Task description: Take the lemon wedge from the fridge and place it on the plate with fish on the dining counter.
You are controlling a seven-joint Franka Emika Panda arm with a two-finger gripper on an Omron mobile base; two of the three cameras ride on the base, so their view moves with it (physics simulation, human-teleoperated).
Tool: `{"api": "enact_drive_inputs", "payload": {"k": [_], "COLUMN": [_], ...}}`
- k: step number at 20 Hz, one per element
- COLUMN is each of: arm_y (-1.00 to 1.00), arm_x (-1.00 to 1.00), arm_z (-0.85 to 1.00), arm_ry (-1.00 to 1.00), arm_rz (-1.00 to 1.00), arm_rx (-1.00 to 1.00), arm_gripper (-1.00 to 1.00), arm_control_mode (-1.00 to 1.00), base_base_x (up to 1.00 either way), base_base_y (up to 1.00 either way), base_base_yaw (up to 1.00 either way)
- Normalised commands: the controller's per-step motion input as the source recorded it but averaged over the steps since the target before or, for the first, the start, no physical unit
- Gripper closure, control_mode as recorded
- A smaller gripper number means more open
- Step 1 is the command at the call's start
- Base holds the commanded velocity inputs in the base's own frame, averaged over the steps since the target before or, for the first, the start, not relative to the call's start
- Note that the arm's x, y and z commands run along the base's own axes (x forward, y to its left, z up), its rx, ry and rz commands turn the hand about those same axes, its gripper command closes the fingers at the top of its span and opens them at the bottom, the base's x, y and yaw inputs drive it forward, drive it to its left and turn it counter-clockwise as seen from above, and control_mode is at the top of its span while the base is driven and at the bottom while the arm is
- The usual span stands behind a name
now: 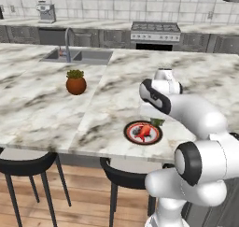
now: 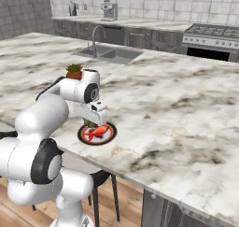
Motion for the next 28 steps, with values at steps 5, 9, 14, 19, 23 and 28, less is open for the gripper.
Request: {"api": "enact_drive_inputs", "payload": {"k": [5,9,14,19,23,28], "arm_y": [-0.15,-0.10,-0.02,0.00,0.12,0.05], "arm_x": [0.75,0.38,0.26,0.08,-0.04,-0.01], "arm_z": [-0.32,-0.39,-0.45,-0.31,-0.33,-0.31], "arm_ry": [-0.02,0.00,0.00,0.00,0.04,0.03], "arm_rz": [-0.07,-0.01,-0.03,-0.02,0.00,0.00], "arm_rx": [0.00,0.00,0.00,0.00,0.00,0.00], "arm_gripper": [1.00,1.00,1.00,1.00,1.00,1.00], "arm_control_mode": [-1.00,-1.00,-1.00,-1.00,-1.00,-1.00], "base_base_x": [0.00,0.00,0.00,0.00,0.00,0.00], "base_base_y": [0.00,0.00,0.00,0.00,0.00,0.00], "base_base_yaw": [0.00,0.00,0.00,0.00,0.00,0.00]}}
